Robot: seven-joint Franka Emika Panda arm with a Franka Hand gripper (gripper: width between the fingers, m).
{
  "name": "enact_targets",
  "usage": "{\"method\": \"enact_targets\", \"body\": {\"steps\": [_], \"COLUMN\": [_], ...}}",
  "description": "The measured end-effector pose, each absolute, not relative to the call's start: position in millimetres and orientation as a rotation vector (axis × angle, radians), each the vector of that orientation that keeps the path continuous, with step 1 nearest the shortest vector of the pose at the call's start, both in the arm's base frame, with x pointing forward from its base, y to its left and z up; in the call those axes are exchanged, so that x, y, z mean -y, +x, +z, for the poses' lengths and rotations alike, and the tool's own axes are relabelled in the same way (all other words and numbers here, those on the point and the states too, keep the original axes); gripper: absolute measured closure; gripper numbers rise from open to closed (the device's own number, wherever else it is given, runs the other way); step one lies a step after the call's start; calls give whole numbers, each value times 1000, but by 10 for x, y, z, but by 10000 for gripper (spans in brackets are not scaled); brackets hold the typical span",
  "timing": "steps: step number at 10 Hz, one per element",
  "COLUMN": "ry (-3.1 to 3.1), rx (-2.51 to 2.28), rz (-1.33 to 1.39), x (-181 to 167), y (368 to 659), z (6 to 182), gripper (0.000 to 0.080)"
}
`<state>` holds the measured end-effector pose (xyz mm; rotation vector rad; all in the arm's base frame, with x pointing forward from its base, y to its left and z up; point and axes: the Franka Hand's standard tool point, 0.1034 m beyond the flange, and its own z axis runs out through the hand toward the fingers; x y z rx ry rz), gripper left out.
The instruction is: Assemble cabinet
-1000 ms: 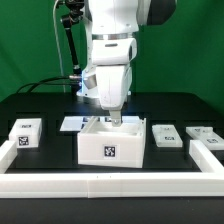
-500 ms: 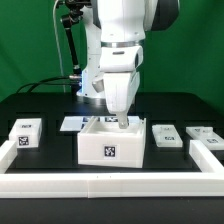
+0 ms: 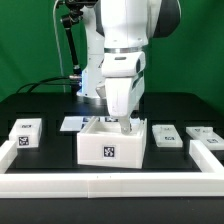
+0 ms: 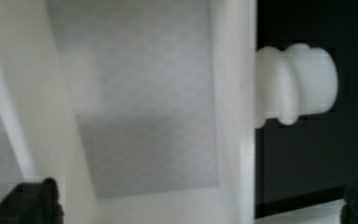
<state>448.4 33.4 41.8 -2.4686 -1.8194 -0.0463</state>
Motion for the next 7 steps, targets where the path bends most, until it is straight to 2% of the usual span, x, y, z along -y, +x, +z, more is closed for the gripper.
{"method": "enact_targets", "body": {"steps": [3, 7], "ry": [-2485, -2486], "rx": [1806, 1790], "rz": [-49, -32], "x": [-332, -369], "y": [4464, 4267], "z": [475, 360], "gripper": [1, 1]}}
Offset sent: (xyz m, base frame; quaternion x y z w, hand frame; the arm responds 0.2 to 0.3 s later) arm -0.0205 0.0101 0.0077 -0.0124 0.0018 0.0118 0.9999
